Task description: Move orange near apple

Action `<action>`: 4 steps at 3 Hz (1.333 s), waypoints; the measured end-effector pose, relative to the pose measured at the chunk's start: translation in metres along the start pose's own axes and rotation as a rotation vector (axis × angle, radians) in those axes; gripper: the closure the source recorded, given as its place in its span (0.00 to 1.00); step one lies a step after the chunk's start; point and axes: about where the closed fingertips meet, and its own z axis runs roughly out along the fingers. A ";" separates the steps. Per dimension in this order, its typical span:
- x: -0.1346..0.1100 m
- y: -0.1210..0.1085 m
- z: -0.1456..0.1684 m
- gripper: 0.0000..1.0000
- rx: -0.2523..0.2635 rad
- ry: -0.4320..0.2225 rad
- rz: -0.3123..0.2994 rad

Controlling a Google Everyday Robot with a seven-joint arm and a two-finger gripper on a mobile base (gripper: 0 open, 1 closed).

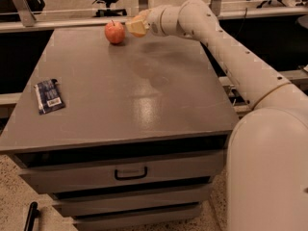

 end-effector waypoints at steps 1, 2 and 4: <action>0.008 0.001 0.004 1.00 -0.016 -0.020 0.016; 0.018 0.009 0.013 1.00 -0.068 -0.040 0.042; 0.019 0.015 0.018 0.61 -0.082 -0.040 0.044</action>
Offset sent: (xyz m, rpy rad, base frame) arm 0.0022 0.0111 -0.0347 0.0919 0.0522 0.1269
